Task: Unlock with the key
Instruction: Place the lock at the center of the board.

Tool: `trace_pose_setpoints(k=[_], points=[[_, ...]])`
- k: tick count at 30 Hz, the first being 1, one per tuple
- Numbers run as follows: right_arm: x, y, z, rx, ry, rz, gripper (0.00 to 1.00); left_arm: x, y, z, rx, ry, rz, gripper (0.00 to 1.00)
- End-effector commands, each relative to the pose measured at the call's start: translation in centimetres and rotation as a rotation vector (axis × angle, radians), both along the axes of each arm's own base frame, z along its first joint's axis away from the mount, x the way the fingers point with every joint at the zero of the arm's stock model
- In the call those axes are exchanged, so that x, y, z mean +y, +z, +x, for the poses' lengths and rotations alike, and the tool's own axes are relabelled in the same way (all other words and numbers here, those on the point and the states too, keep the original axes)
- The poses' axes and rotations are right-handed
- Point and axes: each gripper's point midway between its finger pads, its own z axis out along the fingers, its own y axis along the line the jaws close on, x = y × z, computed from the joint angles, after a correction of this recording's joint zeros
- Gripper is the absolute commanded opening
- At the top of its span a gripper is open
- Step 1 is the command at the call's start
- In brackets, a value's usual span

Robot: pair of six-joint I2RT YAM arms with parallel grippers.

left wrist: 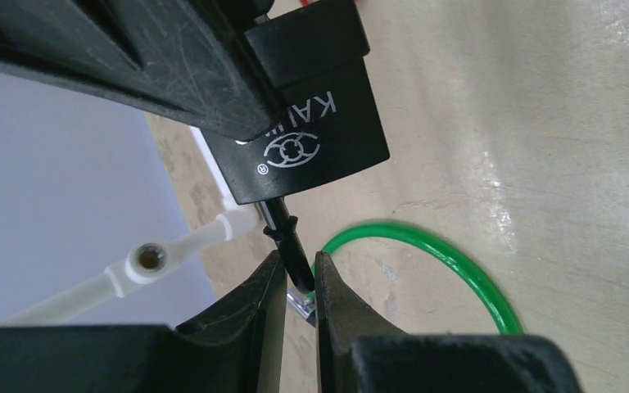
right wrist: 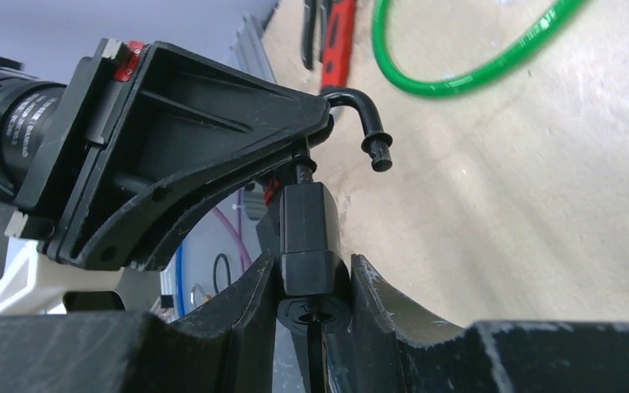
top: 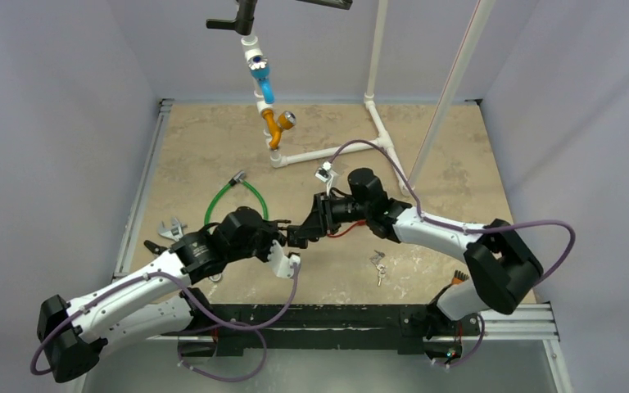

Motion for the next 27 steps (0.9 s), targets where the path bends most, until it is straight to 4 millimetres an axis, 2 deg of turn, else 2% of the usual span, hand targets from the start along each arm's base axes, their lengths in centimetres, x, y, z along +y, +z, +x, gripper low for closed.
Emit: trace_pose_setpoints(k=[1, 4, 8, 10, 17, 21, 25, 27], points=[[0.4, -1.0, 3.0, -0.005, -0.104, 0.014, 0.00, -3.2, -1.3, -0.4, -0.006, -0.134, -0.017, 0.07], [0.4, -2.9, 3.2, 0.028, -0.107, -0.013, 0.00, -3.7, -3.4, -0.6, 0.037, -0.151, 0.006, 0.08], [0.4, -5.1, 3.5, 0.057, -0.115, -0.052, 0.00, -3.3, -6.5, -1.5, 0.106, -0.178, 0.071, 0.24], [0.3, -6.1, 3.6, 0.070, -0.122, -0.073, 0.00, -2.9, -7.8, -2.0, 0.162, -0.169, 0.103, 0.26], [-0.2, -9.1, 3.3, 0.113, -0.113, -0.136, 0.00, -2.4, -10.4, -4.2, 0.313, -0.158, 0.110, 0.33], [-0.5, -10.5, 2.9, 0.127, -0.097, -0.177, 0.00, -2.5, -8.8, -3.6, 0.344, -0.060, 0.065, 0.37], [-1.1, -12.2, 2.7, 0.148, -0.095, -0.235, 0.00, -2.3, -5.1, -2.7, 0.428, 0.085, -0.027, 0.42], [-1.2, -12.7, 2.5, 0.160, -0.096, -0.245, 0.00, -2.1, -3.1, -2.4, 0.473, 0.155, -0.074, 0.47]])
